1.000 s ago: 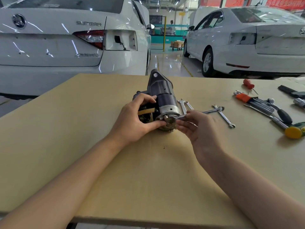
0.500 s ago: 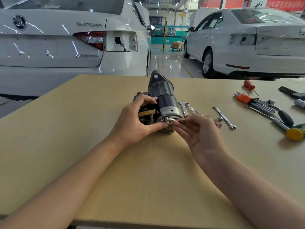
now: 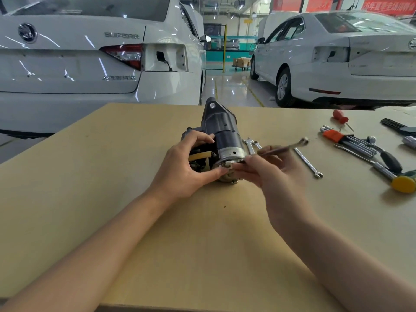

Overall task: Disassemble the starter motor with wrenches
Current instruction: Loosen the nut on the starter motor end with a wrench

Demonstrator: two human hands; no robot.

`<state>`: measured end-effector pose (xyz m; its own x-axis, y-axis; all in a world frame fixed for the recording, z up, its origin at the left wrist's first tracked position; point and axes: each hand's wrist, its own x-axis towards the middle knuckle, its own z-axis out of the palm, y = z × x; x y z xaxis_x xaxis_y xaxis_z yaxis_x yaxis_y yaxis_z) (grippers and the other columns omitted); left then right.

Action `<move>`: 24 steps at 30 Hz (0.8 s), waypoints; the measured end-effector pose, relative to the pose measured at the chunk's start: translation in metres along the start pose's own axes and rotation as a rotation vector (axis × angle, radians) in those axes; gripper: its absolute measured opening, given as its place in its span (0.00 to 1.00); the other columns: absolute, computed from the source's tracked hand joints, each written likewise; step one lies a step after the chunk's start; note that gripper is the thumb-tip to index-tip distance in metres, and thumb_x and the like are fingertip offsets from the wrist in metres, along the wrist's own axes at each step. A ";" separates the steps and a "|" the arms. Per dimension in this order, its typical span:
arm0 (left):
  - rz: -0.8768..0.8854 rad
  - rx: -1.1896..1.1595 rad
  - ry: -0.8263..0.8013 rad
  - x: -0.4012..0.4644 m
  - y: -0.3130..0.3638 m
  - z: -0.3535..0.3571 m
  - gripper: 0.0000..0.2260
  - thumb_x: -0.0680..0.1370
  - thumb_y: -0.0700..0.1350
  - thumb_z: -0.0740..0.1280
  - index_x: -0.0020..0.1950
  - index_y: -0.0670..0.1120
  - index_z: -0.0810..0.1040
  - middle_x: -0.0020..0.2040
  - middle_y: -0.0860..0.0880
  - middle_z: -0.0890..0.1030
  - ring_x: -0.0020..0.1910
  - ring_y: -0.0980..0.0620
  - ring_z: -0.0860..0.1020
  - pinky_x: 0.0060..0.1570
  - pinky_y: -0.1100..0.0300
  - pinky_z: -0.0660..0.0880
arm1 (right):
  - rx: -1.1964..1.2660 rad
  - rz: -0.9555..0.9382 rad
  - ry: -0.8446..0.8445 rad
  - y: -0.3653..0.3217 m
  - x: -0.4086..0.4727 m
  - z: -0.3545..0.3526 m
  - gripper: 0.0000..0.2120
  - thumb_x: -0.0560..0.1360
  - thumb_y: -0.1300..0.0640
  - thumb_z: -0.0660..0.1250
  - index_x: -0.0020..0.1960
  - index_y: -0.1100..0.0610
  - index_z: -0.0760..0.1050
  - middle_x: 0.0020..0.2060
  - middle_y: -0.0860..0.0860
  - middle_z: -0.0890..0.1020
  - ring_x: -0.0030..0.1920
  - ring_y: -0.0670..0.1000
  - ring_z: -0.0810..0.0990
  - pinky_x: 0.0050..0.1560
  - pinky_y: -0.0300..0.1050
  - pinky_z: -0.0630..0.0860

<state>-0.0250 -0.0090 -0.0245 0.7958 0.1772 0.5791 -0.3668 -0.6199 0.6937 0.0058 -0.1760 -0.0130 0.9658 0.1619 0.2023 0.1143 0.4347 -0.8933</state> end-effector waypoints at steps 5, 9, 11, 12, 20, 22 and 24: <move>-0.016 -0.010 -0.008 -0.001 0.001 0.000 0.21 0.66 0.48 0.79 0.55 0.50 0.76 0.62 0.55 0.79 0.60 0.62 0.77 0.57 0.71 0.72 | -0.626 -0.556 -0.169 0.005 -0.003 0.012 0.11 0.72 0.71 0.68 0.42 0.56 0.75 0.35 0.46 0.80 0.36 0.44 0.79 0.37 0.37 0.75; -0.009 -0.043 -0.047 0.000 0.003 -0.003 0.22 0.63 0.53 0.76 0.54 0.54 0.75 0.64 0.53 0.79 0.61 0.60 0.77 0.59 0.66 0.74 | -0.978 -0.815 -0.343 0.012 -0.008 0.011 0.07 0.70 0.71 0.65 0.44 0.62 0.77 0.40 0.53 0.79 0.41 0.54 0.77 0.40 0.45 0.72; -0.005 -0.034 -0.059 0.001 0.004 -0.004 0.21 0.62 0.51 0.75 0.52 0.57 0.74 0.65 0.52 0.78 0.62 0.61 0.77 0.60 0.66 0.74 | -1.065 -0.855 -0.392 0.012 -0.009 0.009 0.08 0.70 0.69 0.64 0.47 0.62 0.77 0.42 0.54 0.79 0.43 0.55 0.76 0.41 0.45 0.72; 0.000 -0.030 -0.062 0.002 0.004 -0.004 0.21 0.62 0.51 0.74 0.52 0.57 0.74 0.65 0.53 0.78 0.62 0.61 0.76 0.61 0.65 0.74 | -1.062 -0.856 -0.408 0.012 -0.010 0.008 0.08 0.71 0.68 0.65 0.49 0.61 0.77 0.42 0.53 0.80 0.44 0.54 0.76 0.42 0.44 0.72; -0.018 -0.020 -0.041 0.001 0.000 -0.001 0.26 0.61 0.59 0.79 0.54 0.51 0.76 0.61 0.60 0.78 0.60 0.63 0.77 0.58 0.73 0.70 | -0.307 -0.321 -0.108 0.001 -0.007 0.008 0.06 0.78 0.61 0.64 0.44 0.53 0.75 0.34 0.48 0.81 0.35 0.48 0.79 0.38 0.43 0.77; -0.009 0.005 -0.041 0.002 -0.002 -0.001 0.25 0.62 0.54 0.80 0.54 0.50 0.76 0.61 0.61 0.78 0.60 0.65 0.76 0.59 0.73 0.69 | -0.126 -0.088 -0.012 -0.003 -0.002 0.004 0.05 0.79 0.63 0.63 0.45 0.58 0.74 0.32 0.51 0.80 0.31 0.47 0.78 0.34 0.39 0.76; 0.008 0.023 -0.040 0.002 -0.004 -0.001 0.24 0.63 0.49 0.81 0.54 0.48 0.76 0.62 0.60 0.78 0.60 0.66 0.76 0.61 0.73 0.69 | 0.022 0.118 0.063 -0.003 0.003 0.000 0.03 0.79 0.65 0.63 0.46 0.62 0.73 0.31 0.54 0.78 0.28 0.47 0.77 0.30 0.38 0.75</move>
<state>-0.0225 -0.0050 -0.0257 0.8114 0.1420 0.5670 -0.3627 -0.6384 0.6789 0.0084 -0.1771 -0.0095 0.9851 0.1572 0.0696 -0.0058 0.4349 -0.9004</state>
